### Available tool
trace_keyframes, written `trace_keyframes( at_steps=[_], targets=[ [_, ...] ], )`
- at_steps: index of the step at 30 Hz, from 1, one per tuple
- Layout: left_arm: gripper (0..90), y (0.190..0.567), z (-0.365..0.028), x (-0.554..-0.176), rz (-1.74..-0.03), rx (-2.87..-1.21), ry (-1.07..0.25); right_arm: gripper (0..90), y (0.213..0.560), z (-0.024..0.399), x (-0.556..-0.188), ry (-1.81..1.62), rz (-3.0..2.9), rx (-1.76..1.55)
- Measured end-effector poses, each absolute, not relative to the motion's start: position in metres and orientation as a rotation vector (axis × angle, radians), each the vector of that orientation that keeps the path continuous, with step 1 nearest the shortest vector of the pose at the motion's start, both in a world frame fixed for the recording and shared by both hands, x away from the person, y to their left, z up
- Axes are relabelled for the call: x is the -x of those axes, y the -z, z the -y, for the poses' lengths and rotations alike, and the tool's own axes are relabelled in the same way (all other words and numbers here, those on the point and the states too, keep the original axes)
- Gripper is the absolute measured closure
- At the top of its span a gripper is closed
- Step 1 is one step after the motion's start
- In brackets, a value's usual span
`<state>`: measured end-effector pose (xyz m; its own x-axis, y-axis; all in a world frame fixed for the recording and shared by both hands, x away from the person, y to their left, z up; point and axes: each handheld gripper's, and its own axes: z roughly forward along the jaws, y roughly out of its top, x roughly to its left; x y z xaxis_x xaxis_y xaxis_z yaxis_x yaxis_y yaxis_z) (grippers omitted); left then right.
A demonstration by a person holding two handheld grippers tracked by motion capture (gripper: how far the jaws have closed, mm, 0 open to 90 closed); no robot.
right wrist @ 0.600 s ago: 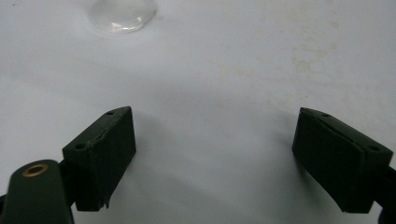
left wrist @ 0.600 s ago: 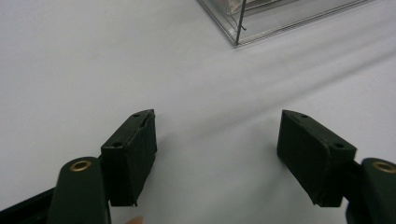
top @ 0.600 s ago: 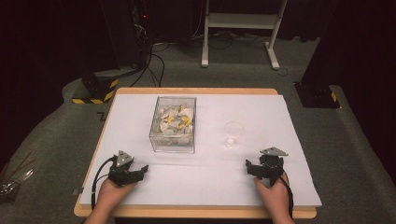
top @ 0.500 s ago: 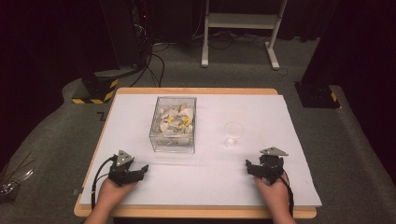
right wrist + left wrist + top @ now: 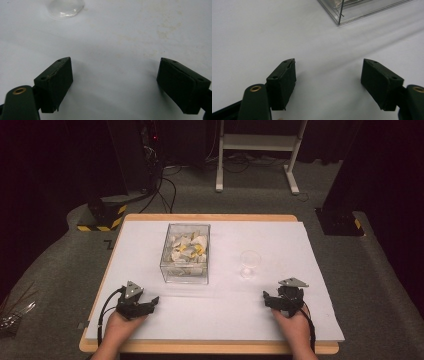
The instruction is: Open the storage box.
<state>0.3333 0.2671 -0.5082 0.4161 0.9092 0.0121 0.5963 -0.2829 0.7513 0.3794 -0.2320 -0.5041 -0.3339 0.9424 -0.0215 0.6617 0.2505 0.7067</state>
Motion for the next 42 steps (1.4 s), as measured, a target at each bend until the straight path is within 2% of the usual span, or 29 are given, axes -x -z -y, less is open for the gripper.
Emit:
trace_keyframes(
  at_steps=[4, 11, 16, 30, 42],
  targets=[
    [23.8, 0.508, -0.266, -0.332, -1.305, -1.986, -0.626, 13.0, 0.504, 0.232, -0.379, -0.843, -2.085, -1.459],
    [37.4, 0.506, -0.264, -0.329, -1.264, -1.994, -0.646, 13.0, 0.504, 0.232, -0.379, -0.844, -2.085, -1.459],
    [41.0, 0.501, -0.264, -0.328, -1.237, -1.951, -0.624, 13.1, 0.504, 0.232, -0.379, -0.845, -2.082, -1.456],
    [44.8, 0.491, -0.249, -0.323, -1.109, -1.881, -0.548, 13.2, 0.504, 0.232, -0.379, -0.844, -2.081, -1.455],
    [47.9, 0.485, -0.228, -0.326, -1.046, -1.863, -0.569, 13.2, 0.504, 0.232, -0.379, -0.844, -2.082, -1.455]
  ],
)
